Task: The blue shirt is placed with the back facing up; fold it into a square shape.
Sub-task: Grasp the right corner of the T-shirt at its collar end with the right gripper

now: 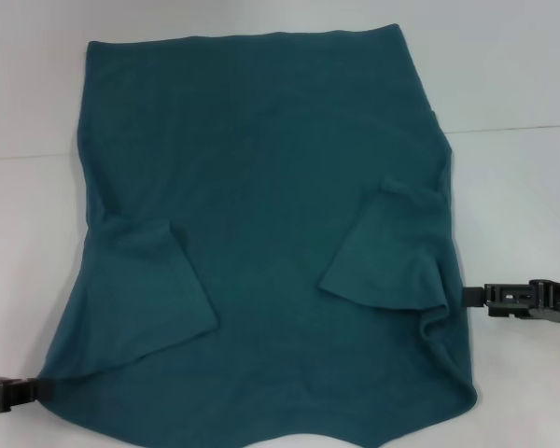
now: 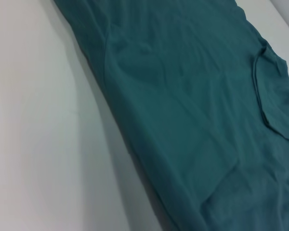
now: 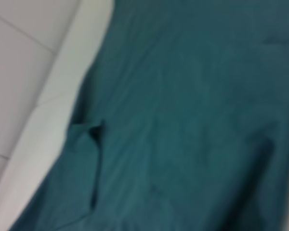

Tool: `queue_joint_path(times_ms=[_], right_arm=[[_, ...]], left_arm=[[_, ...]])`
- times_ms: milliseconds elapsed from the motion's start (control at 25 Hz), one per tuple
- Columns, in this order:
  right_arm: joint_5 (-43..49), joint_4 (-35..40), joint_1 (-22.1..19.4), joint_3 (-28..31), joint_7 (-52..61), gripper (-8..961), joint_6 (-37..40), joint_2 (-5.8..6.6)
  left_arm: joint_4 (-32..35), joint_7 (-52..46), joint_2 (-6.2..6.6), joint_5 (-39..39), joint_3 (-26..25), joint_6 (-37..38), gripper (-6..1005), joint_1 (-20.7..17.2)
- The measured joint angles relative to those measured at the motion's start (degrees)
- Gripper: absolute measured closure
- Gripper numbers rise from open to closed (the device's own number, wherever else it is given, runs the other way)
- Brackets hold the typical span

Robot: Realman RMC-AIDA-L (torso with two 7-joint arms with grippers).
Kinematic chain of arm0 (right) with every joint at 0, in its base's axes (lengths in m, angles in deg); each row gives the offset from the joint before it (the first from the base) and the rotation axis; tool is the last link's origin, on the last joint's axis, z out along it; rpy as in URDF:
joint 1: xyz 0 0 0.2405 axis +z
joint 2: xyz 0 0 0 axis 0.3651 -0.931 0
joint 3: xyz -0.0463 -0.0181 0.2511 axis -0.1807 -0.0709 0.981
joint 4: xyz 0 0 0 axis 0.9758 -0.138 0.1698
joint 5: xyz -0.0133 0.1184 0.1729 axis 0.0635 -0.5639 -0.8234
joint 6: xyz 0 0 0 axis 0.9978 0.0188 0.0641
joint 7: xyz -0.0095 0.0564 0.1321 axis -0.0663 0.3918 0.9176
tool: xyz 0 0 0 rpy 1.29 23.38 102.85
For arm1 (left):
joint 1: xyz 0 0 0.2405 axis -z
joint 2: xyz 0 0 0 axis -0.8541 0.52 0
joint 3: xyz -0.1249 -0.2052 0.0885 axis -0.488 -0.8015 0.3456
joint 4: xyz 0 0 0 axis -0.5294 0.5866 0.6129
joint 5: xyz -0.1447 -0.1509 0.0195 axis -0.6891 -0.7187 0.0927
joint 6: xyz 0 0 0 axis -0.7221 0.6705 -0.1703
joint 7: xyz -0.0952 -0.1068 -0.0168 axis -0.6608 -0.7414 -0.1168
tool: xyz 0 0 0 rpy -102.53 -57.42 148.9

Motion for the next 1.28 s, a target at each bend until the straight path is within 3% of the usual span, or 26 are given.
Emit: queue_joint_path(times_ms=[840,1280], right_arm=[[2.69,1.62,1.35,-2.89,2.47,133,-6.09,-1.49],[2.30,2.11,1.43,-3.61,1.68,133,-3.56,-1.84]], left_arm=[[-0.19,0.28,-0.21,-0.18,0.09,-0.45,971,0.21],[-0.25,0.43,-0.23,-0.17,0.16,-0.52,971,0.42]])
